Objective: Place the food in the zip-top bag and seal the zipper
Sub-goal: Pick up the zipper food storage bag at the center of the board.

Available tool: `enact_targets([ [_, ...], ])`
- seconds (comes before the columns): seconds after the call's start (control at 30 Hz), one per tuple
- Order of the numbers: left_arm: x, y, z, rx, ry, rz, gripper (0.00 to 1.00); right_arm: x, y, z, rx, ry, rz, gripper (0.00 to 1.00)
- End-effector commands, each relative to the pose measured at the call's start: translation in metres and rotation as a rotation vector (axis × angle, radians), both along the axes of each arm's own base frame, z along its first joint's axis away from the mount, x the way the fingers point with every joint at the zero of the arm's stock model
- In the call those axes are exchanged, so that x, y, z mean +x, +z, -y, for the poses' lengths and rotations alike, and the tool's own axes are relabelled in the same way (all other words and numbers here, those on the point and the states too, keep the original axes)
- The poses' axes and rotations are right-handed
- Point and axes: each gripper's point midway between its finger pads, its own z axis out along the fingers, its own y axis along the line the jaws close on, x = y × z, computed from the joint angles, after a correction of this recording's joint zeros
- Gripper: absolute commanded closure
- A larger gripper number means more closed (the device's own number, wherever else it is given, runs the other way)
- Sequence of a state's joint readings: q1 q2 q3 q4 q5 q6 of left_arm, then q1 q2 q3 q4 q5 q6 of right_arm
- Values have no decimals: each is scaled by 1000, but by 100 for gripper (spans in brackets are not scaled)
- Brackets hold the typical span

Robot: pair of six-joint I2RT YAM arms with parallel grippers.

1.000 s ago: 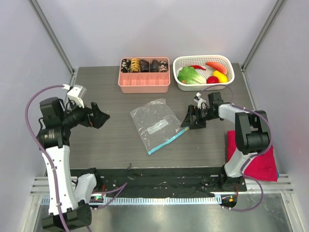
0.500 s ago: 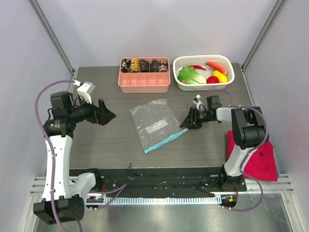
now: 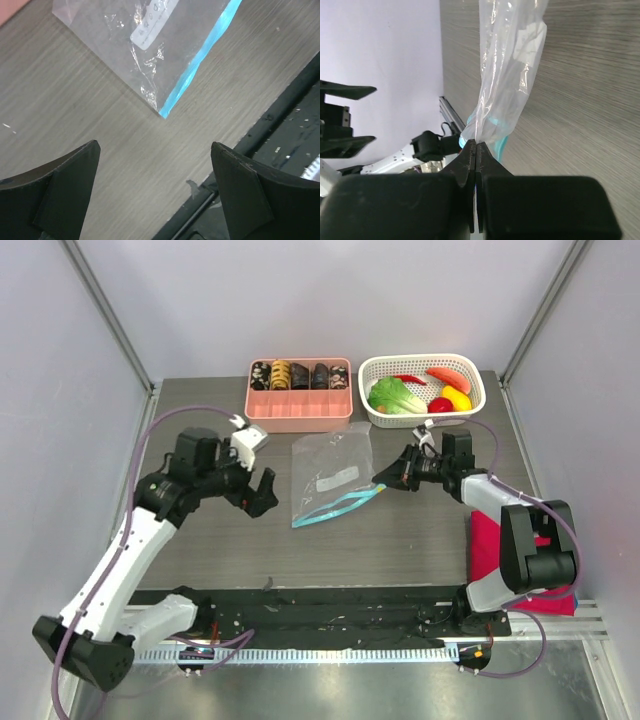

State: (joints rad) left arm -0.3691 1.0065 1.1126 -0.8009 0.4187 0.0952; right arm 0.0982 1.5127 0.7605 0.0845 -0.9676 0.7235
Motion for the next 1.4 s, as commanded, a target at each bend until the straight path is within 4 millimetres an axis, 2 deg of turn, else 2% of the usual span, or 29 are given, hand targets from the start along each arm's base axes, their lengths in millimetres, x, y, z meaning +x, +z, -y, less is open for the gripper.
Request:
enact_targets([
  [0.0,33,19,11,161,11,176,10,3,29,-10,77,-18,-34,99],
  [0.1,34,14,35,259,-64,243,14,-5,30,-15,89,6,-57,99],
  [0.27,15,-7,81,338,-240,299,18,-18,36,-22,112,70,-87,99],
  [0.4,12,-28,98,348,-284,257,20,-27,43,-27,118,116,-107,99],
  [0.53,10,-40,110,343,-299,214,24,-36,44,-37,107,179,-123,99],
  [0.6,-3,-47,119,314,-363,163,25,-38,46,-41,98,204,-120,99],
  [0.7,-16,-58,120,313,-402,123,23,-39,48,-48,97,223,-116,99],
  [0.77,-17,-63,119,325,-398,115,23,-42,50,-54,100,249,-115,99],
  [0.87,-13,-72,110,369,-362,119,23,-44,54,-60,104,266,-116,99],
  [0.9,-16,-83,104,391,-362,101,23,-46,54,-62,104,271,-120,99],
  [0.93,-19,-84,99,391,-362,104,24,-45,56,-63,105,275,-113,99],
  [1.0,-27,-98,89,417,-369,76,25,-48,58,-68,107,291,-113,99],
  [1.1,-30,-99,82,402,-305,55,39,-50,60,-77,105,324,-102,99],
  [1.13,-30,-99,81,388,-288,44,53,-51,61,-81,102,335,-95,99],
  [1.2,-28,-92,79,312,-223,-16,71,-47,63,-89,90,348,-70,99],
  [1.23,-26,-86,81,278,-202,-40,90,-41,64,-97,54,344,-28,99],
  [1.27,-22,-85,77,242,-162,-87,99,-37,66,-101,39,347,-2,95],
  [1.3,-20,-82,77,200,-100,-135,100,-30,60,-107,13,354,12,79],
  [1.37,-9,-77,70,130,-6,-197,100,-8,72,-117,-38,352,111,65],
])
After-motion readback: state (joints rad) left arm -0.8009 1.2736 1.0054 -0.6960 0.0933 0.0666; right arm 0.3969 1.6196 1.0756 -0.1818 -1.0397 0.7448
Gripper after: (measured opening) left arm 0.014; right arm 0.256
